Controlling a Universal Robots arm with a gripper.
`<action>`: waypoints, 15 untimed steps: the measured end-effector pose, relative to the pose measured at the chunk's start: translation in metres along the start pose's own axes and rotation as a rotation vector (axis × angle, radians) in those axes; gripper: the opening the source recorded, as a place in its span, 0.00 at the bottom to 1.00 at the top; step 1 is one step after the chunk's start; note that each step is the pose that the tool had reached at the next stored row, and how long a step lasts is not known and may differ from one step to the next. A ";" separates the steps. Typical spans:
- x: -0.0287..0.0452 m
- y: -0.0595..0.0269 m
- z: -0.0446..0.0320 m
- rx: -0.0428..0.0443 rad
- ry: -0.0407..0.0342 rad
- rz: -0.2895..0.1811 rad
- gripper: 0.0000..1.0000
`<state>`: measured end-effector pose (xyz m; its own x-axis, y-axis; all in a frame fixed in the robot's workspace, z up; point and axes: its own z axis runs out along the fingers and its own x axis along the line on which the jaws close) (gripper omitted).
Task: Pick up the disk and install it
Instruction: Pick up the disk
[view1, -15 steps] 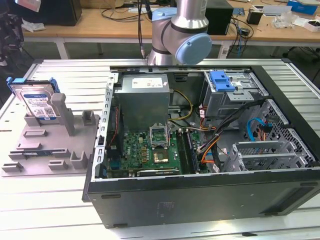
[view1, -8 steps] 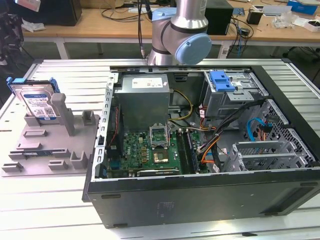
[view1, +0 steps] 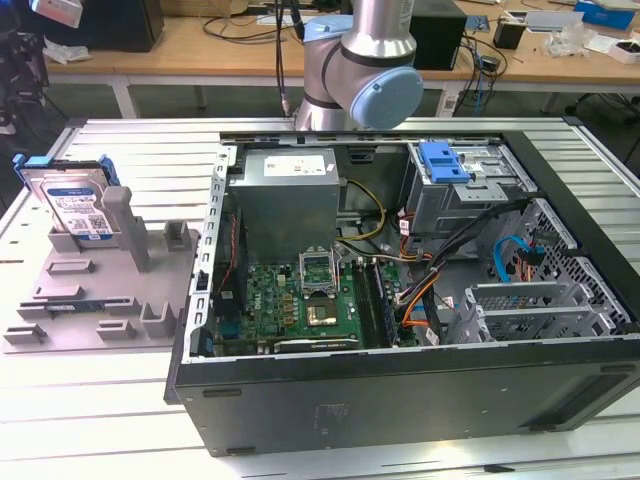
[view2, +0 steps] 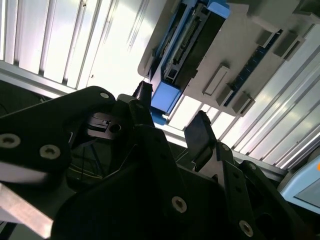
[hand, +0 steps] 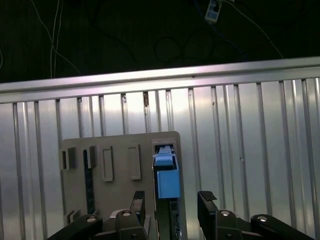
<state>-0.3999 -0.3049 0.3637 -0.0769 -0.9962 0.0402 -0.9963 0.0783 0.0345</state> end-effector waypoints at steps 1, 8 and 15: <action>0.0000 0.0000 0.0005 0.0000 0.0000 0.000 0.54; 0.0001 -0.0002 0.0044 0.0000 0.0000 0.000 0.54; 0.0016 -0.0005 0.0089 0.0000 0.0004 -0.001 0.54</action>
<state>-0.3999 -0.3069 0.3549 -0.0763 -0.9963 0.0406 -0.9964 0.0778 0.0345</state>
